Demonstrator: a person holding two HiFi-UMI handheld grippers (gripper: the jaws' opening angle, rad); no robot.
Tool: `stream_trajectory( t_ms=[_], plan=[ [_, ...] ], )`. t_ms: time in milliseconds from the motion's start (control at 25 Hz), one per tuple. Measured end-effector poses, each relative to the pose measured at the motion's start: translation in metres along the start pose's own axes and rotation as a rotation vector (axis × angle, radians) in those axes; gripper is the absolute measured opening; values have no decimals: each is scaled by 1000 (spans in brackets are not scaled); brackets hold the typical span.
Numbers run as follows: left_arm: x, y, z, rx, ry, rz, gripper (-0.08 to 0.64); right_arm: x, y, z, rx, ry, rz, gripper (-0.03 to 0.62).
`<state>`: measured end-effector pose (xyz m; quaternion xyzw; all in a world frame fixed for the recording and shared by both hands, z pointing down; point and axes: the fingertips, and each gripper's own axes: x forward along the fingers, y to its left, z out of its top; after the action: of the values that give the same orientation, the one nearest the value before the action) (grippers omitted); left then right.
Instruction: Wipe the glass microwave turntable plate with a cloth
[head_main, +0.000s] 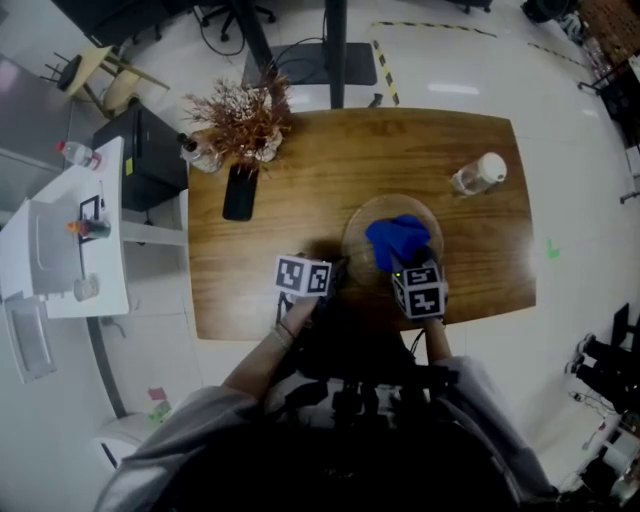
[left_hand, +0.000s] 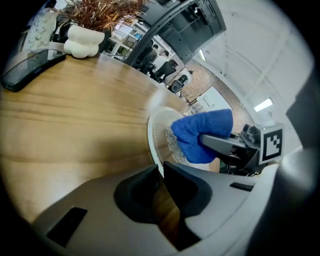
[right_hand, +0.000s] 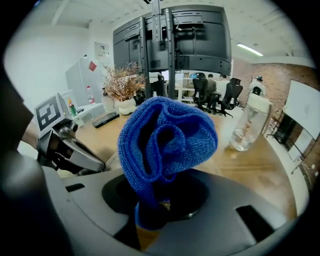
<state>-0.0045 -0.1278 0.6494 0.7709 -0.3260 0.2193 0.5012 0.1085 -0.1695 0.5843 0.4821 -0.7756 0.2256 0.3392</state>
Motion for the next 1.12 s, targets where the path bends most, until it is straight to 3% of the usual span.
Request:
stream_trajectory(
  t_ms=[360,560,680,840,960,1120],
  plan=[
    [0,1,-1,10,-3,6,28,-48,-84,-61,156,36,-200,118],
    [0,0,-1,24,-10,15,28,-54,-89,-65,180,40,-228,118],
    [0,1,-1,30,-12,20,28,-49,-64,-47,147,13,-192,118],
    [-1,0,-1,33,-14,24,28,-29,-2,-17,98,-30,-37,118],
    [-1,-1,-2,30,-13,26,28,-11,45,-1,11,-27,63,118],
    [-1,-1,-1,37,-17,29,28,3,82,6,-107,-4,126,118]
  ],
)
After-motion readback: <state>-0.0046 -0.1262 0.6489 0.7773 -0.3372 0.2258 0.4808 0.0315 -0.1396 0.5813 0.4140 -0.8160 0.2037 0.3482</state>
